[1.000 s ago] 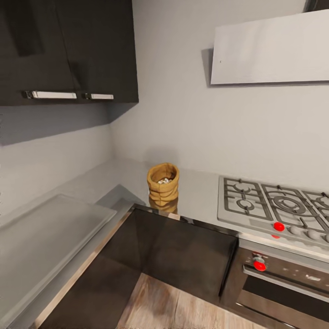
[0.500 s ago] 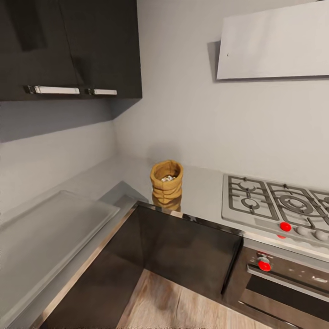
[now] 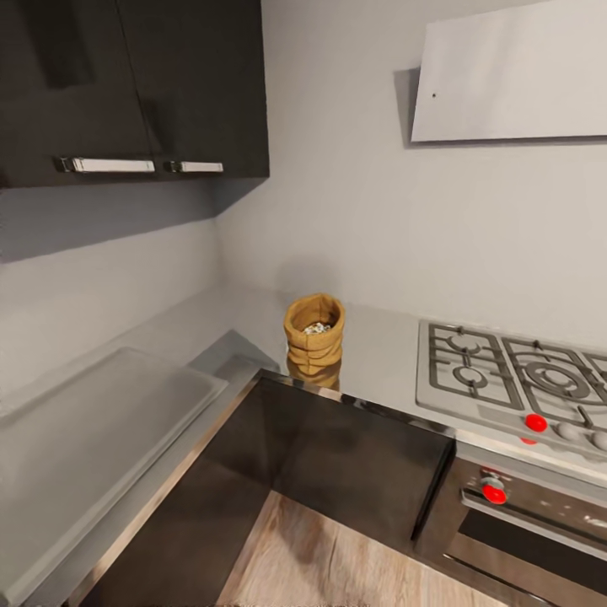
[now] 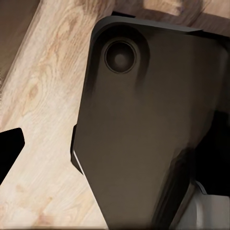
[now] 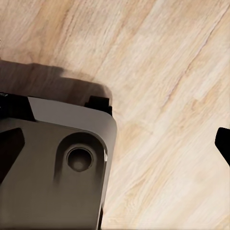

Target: In the kitchen, take the popcorn bag from the countertop, put it into the microwave, and heat it until the popcorn is cooked so the cooked popcorn ends up inside the bag.

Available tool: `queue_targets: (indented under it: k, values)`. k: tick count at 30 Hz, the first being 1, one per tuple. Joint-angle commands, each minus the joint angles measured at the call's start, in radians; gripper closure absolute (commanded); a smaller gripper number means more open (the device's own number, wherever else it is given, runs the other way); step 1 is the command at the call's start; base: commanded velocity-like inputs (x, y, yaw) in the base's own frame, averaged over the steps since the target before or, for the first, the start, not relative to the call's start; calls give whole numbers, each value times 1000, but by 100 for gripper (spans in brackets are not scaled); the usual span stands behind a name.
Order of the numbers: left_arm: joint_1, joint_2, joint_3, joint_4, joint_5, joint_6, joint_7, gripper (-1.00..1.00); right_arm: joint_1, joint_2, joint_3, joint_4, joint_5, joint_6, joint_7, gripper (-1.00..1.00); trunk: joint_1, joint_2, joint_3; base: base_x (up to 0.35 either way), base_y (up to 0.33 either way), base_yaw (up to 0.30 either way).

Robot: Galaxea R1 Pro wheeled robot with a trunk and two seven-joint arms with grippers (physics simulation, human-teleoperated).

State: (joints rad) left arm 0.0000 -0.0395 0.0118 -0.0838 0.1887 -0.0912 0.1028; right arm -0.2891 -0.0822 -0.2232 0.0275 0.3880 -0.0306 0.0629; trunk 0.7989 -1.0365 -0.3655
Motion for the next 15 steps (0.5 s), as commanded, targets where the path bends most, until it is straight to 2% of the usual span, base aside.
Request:
queue_targets:
  k: [1, 9, 15]
  values:
    - [0, 0, 1, -1, 6, -2, 2, -100, -1, -1, -8, 3, 8, -3, 2, -100, -4, 7, 1, 0, 0, 72]
    - [0, 0, 1, -1, 6, -2, 3, -100, -2, -2, -8, 2, 8, -4, 2, -100, -35, 63, 14, 0, 0, 72]
    - [0, -1, 1, -2, 5, -5, 3, -100, -1, -2, -8, 3, 8, -5, 1, -100, -35, 63, 4, 0, 0, 72]
